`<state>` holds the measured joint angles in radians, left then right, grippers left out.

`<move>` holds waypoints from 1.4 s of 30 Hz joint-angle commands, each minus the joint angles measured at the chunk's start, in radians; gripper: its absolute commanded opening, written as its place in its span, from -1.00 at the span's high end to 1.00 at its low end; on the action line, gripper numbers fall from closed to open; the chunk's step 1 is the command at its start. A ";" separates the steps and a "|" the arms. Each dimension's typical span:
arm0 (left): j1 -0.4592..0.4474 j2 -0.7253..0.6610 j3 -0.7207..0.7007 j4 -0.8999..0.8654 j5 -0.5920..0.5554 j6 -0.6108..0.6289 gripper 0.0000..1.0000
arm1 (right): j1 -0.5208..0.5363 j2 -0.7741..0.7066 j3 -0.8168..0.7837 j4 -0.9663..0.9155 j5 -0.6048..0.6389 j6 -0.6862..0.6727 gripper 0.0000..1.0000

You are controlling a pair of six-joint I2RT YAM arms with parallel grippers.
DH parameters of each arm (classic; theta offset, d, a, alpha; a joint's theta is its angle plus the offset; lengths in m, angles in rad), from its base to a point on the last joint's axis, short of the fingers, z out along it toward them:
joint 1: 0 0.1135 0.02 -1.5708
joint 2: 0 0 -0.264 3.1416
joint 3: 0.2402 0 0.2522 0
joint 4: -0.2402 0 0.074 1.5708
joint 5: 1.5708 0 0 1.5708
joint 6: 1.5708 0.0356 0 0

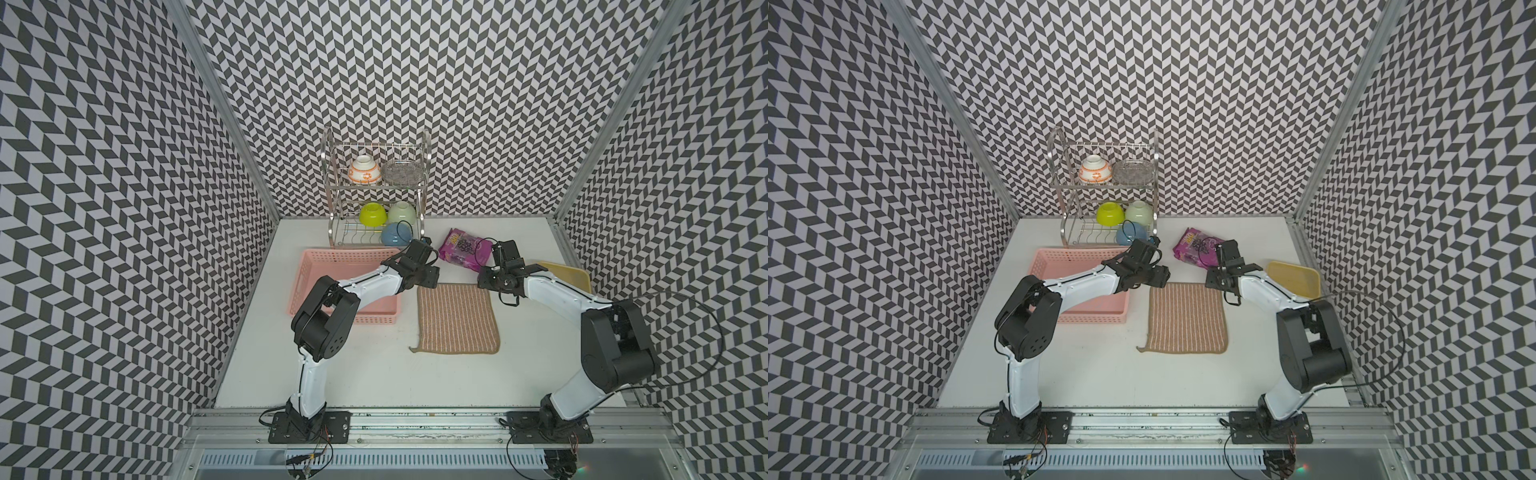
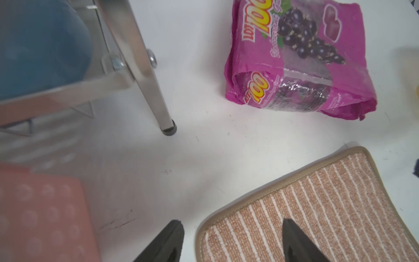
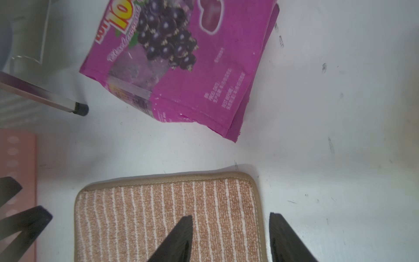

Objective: Fold the square dishcloth
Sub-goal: Move the bin to the center of the board, then fold the cleaning item at the center of the board.

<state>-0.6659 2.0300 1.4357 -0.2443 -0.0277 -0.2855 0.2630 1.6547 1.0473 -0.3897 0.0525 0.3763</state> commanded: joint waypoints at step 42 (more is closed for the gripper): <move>0.061 0.115 0.046 -0.140 0.083 0.213 1.00 | -0.030 0.193 0.110 0.000 0.025 -0.065 0.25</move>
<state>-0.6125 2.1208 1.4677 -0.3634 0.0513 -0.0834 0.2386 1.8305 1.1358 -0.3920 0.0555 0.3157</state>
